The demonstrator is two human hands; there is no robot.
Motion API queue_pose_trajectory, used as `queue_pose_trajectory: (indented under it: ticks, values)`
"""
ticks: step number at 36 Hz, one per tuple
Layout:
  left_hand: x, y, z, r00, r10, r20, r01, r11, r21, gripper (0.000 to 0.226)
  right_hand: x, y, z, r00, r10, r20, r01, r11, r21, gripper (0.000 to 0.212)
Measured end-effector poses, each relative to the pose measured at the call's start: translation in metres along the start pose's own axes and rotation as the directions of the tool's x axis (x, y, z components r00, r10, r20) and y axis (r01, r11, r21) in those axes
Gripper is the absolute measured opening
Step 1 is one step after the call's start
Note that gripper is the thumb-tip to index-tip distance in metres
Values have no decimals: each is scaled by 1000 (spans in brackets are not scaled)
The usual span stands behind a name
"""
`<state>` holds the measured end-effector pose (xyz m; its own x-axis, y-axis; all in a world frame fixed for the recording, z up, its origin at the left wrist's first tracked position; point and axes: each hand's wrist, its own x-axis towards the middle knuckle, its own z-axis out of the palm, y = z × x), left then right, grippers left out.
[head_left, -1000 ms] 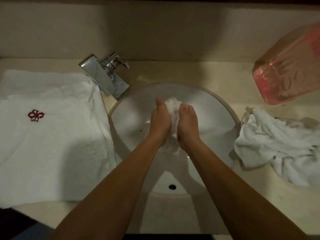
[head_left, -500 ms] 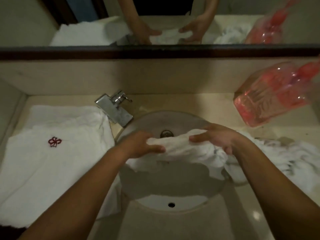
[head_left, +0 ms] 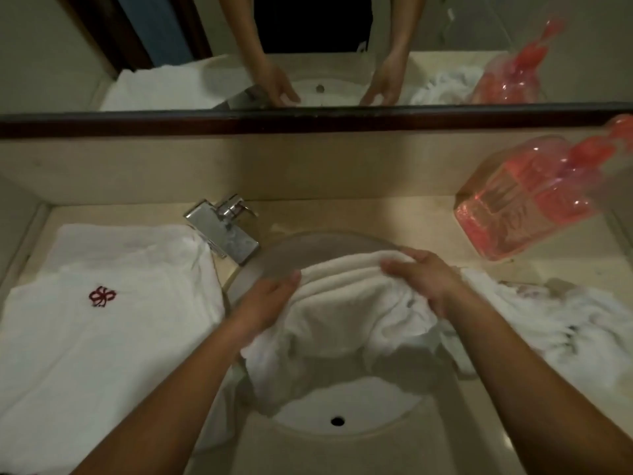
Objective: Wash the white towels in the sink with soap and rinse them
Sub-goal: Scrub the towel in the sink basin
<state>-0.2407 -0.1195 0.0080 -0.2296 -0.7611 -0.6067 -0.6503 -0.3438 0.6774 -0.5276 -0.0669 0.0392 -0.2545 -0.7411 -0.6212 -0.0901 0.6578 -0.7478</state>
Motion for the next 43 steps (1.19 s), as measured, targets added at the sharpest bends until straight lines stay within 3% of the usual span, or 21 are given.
queue_pose_trajectory:
  ticks: [2,4,8,13,17,19,25,27,29,31,33,35,38,40,43]
  values:
    - [19,-12,25,996,-64,-55,60,996,-69,53,18,31,29,993,-46,-110,20,975,-221,19]
    - [41,-26,52,988,-100,-121,85,989,-121,52,37,64,59,989,-51,-141,13,965,-261,30]
    - [74,-47,97,968,-157,-194,98,954,-282,45,65,107,112,989,-1,-147,-25,983,-179,43]
    - [96,-52,132,947,-146,-287,46,943,-330,43,92,113,153,977,-13,-213,-17,990,-138,27]
    - [103,-43,136,949,-201,-241,57,866,-497,40,82,97,162,992,-34,-123,20,993,-113,20]
    - [97,-39,133,953,-211,-219,56,830,-555,51,70,95,157,988,3,-152,5,999,48,19]
    - [81,-21,138,971,-34,-238,-74,899,-431,42,85,89,145,977,161,-138,-107,936,335,30]
    - [93,-20,129,937,-101,-334,-53,904,-424,48,85,90,147,970,216,-109,-158,906,392,32]
    - [107,-29,119,921,-183,-345,11,896,-444,53,66,90,153,965,259,-30,-221,872,436,29]
    - [110,-32,118,936,-191,-297,48,902,-430,60,55,92,154,977,215,-19,-183,874,450,30]
    - [107,-33,128,958,-170,-230,46,886,-462,59,70,96,150,978,157,-136,-91,912,399,37]
    - [95,-27,137,977,-176,-120,102,882,-461,51,91,100,142,958,211,-194,-106,891,442,43]
    - [80,-33,145,985,-138,-104,72,874,-480,50,89,91,143,958,273,-88,-204,864,461,33]
    - [79,-38,136,962,-206,-179,90,858,-505,53,71,92,144,961,275,-42,-236,886,398,39]
    - [83,-44,128,957,-238,-168,131,866,-483,57,48,106,136,945,327,23,-309,865,395,36]
